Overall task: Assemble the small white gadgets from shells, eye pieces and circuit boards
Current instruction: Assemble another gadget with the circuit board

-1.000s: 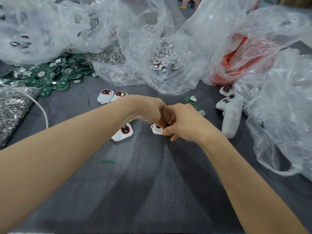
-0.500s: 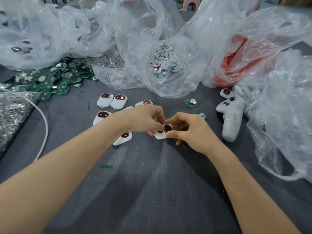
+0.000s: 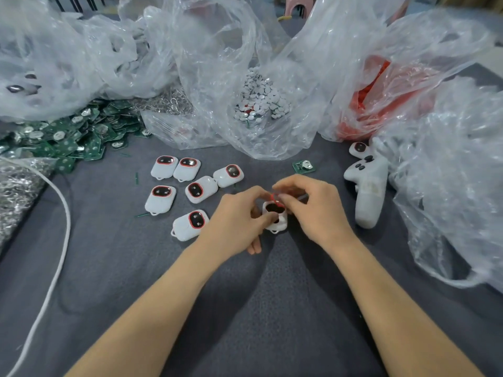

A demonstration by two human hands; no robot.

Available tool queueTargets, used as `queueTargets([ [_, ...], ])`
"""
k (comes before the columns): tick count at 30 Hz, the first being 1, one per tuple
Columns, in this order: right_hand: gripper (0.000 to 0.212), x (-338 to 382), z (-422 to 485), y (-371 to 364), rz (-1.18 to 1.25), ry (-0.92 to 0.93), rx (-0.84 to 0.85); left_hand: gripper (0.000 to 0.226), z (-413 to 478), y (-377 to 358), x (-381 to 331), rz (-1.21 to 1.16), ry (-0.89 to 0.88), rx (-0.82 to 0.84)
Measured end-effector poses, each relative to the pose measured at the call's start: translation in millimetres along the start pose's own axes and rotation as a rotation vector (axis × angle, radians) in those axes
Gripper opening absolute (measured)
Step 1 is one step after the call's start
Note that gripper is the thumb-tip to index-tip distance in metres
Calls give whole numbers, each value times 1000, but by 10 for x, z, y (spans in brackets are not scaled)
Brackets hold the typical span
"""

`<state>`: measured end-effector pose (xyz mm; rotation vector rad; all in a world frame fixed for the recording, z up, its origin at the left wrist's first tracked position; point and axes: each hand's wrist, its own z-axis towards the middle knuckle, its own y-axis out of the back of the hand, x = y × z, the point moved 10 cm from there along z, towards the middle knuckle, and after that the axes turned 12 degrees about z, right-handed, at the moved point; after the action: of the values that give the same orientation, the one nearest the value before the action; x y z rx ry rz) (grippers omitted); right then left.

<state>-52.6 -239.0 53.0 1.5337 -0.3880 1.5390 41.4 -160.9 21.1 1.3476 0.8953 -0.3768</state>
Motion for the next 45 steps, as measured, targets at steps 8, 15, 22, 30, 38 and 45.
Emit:
queueTargets([
  [8,12,102,-12,16,68,100,-46,25,27,339,-15,-181,-118,-217],
  [15,23,-18,4,-56,212,-19,105,14,57,300,48,-252,-86,-198],
  [22,28,59,3,-32,-103,80,113,20,40,253,-9,-35,-161,-120],
  [30,19,-40,-2,-89,-52,-26,167,48,40,193,27,-52,-135,-67],
  [38,21,-65,-9,-121,-28,-62,192,49,30,168,9,-79,-138,-44],
  [45,20,-67,-10,-109,-37,-102,151,56,34,159,6,-117,-136,-32],
])
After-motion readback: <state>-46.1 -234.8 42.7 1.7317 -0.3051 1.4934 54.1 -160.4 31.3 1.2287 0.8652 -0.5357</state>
